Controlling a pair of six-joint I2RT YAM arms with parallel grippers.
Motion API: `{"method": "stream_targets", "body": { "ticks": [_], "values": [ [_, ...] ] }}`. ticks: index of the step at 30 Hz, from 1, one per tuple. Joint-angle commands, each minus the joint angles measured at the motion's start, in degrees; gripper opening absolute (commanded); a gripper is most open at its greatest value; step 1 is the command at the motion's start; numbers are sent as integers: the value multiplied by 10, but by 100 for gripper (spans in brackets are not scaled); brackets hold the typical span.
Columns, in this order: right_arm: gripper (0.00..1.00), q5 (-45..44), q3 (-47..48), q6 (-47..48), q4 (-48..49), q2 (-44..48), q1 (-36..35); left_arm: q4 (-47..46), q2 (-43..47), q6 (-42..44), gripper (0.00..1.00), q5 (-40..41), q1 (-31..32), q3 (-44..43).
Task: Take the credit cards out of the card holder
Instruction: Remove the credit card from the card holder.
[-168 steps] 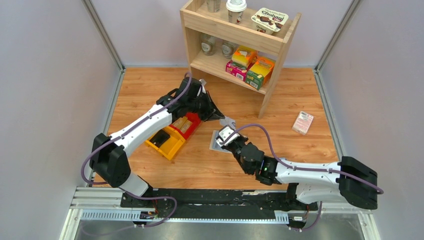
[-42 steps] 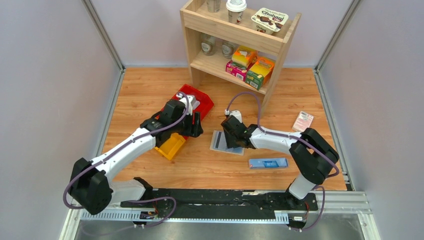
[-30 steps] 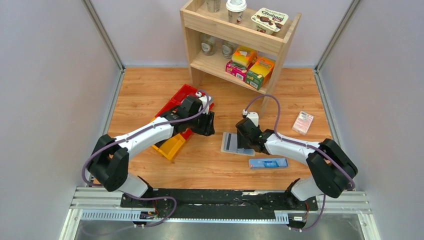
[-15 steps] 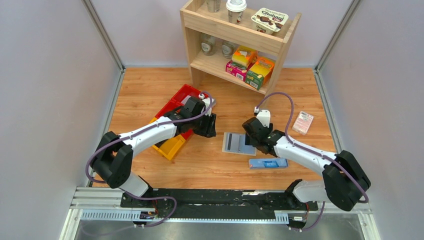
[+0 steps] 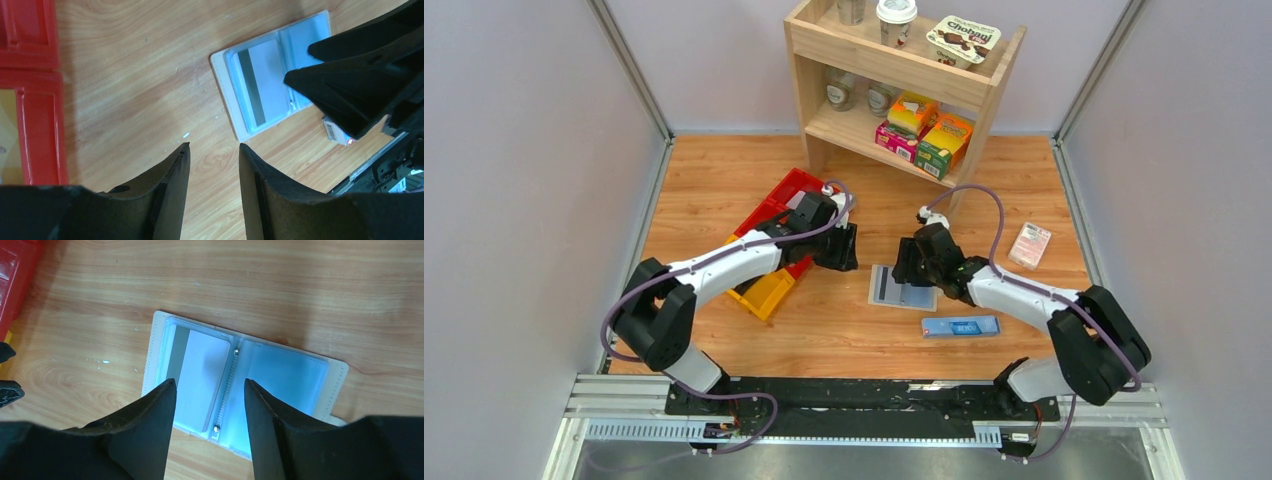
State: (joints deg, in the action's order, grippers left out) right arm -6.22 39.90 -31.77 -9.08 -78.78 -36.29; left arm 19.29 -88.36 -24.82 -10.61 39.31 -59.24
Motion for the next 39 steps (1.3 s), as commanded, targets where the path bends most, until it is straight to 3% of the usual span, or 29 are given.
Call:
{"method": "stream_targets", "body": {
  "ticks": [1,14,24,39],
  "values": [
    [55,85,-6,-19,75,-39,21,-31,-26,-12,49,-16,3,-36],
    [38,203,7,-16,139,-134,28,-29,-96,-13,40,-37,9,-55],
    [41,192,6,-7,129,-89,31,0,-113,-13,34,-57,17,-54],
    [39,226,-16,-10,160,-101,35,65,-181,-11,31,-65,19,-101]
  ]
}}
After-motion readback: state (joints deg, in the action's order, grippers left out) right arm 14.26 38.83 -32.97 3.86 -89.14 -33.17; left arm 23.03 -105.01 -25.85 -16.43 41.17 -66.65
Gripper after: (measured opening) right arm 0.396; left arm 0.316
